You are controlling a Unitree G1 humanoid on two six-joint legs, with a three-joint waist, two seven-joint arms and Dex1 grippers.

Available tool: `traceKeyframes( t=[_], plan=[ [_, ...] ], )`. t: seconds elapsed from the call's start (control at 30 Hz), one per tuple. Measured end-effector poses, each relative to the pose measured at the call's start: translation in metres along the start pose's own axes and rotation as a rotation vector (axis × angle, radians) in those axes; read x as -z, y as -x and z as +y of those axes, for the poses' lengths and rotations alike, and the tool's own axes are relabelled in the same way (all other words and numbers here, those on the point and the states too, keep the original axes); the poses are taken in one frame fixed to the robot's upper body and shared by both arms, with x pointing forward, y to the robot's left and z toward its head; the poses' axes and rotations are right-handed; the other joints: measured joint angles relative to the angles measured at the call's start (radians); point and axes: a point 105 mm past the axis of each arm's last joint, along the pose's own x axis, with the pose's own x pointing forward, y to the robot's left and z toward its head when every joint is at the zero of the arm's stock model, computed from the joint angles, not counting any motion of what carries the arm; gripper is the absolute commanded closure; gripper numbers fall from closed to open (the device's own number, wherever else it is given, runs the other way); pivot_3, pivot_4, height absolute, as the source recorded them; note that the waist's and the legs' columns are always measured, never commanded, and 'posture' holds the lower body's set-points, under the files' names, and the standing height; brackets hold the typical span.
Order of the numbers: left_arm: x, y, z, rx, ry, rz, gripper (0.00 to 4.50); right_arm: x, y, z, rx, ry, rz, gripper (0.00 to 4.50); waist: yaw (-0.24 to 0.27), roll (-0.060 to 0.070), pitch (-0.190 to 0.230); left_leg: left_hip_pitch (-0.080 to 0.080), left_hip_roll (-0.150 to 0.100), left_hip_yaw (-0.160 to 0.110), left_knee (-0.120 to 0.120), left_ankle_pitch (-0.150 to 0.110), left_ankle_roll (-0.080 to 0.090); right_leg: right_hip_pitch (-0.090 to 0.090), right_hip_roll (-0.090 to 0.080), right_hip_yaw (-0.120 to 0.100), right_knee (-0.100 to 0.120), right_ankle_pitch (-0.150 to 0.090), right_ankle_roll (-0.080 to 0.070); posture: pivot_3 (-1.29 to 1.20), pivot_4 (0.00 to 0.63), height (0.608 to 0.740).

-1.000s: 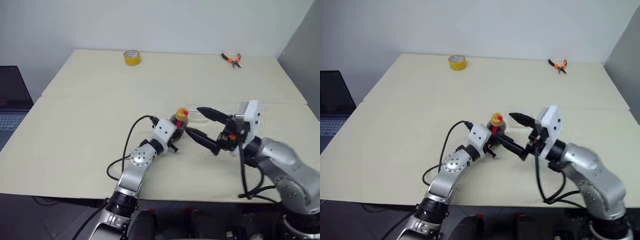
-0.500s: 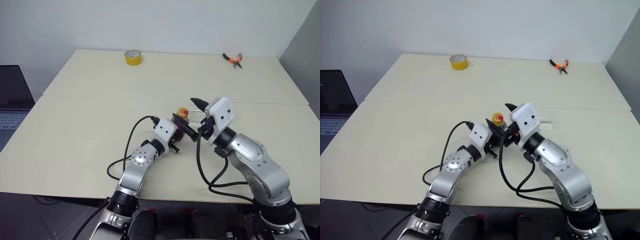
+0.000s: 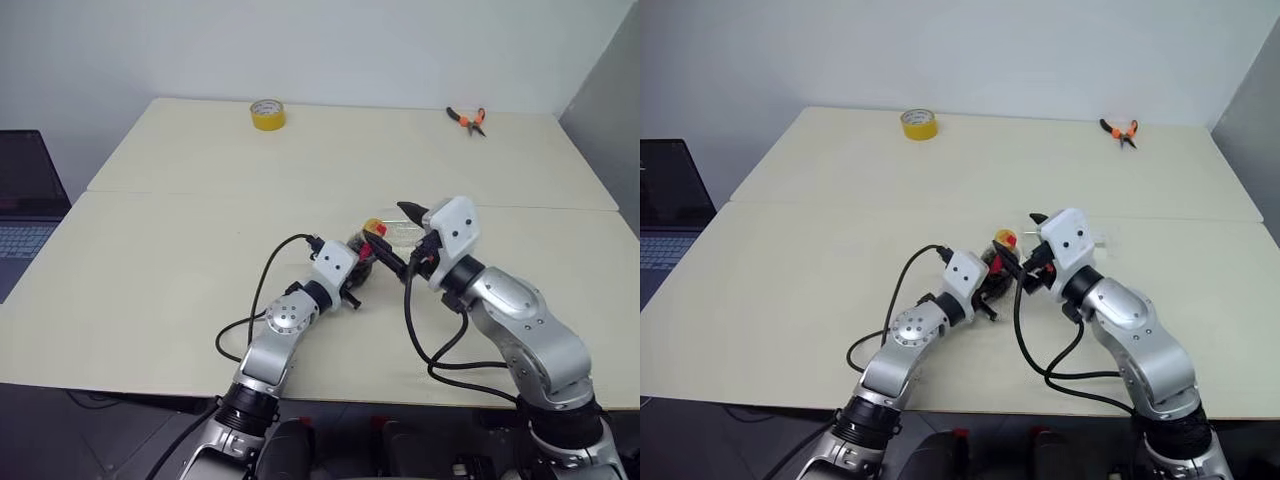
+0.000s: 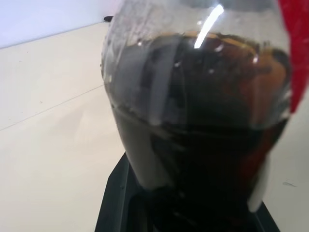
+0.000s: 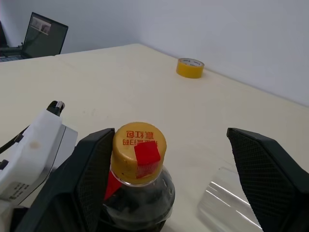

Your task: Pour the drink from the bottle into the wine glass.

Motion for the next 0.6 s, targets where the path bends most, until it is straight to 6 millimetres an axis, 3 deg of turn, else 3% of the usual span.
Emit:
traceKeyframes(
  t=[0.07, 0.17, 0.27, 0.43, 0.6],
  plan=[
    [0.000, 0.000, 0.000, 0.000, 0.000, 0.000, 3.73, 0.004, 0.011, -0.004, -0.004, 0.005, 0.030, 0.55, 0.001, 0.000, 0.000, 0.000, 0.000, 0.000, 0.000, 0.000, 0.000, 0.000, 0.000, 0.000, 0.000, 0.000, 0.000, 0.00, 0.150, 0.740],
    [0.000, 0.004, 0.007, -0.018, -0.011, 0.002, 3.74, 0.015, 0.026, -0.027, 0.078, 0.016, 0.101, 0.55, 0.000, 0.000, 0.000, 0.000, 0.000, 0.000, 0.000, 0.000, 0.000, 0.000, 0.000, 0.000, 0.000, 0.000, 0.000, 0.00, 0.150, 0.740],
    [0.000, 0.005, 0.010, -0.027, -0.009, 0.001, 3.74, 0.018, 0.033, -0.032, 0.079, 0.008, 0.128, 0.55, -0.002, 0.000, 0.000, 0.000, 0.001, 0.000, -0.001, 0.000, 0.000, 0.000, 0.001, 0.000, 0.000, 0.000, 0.000, 0.00, 0.150, 0.740],
    [0.000, 0.005, 0.009, -0.026, -0.008, 0.001, 3.74, 0.010, 0.032, -0.014, -0.036, -0.008, 0.112, 0.55, -0.002, 0.000, 0.000, 0.000, 0.000, 0.000, 0.000, 0.000, 0.000, 0.000, 0.001, 0.000, 0.000, 0.000, 0.000, 0.00, 0.150, 0.740],
    [0.000, 0.004, 0.008, -0.022, -0.008, -0.001, 3.74, -0.014, 0.009, 0.009, -0.113, -0.011, 0.004, 0.55, -0.003, 0.000, 0.000, 0.000, 0.000, 0.000, 0.000, 0.000, 0.000, 0.000, 0.000, 0.000, 0.001, 0.000, 0.000, 0.00, 0.150, 0.740]
  ],
)
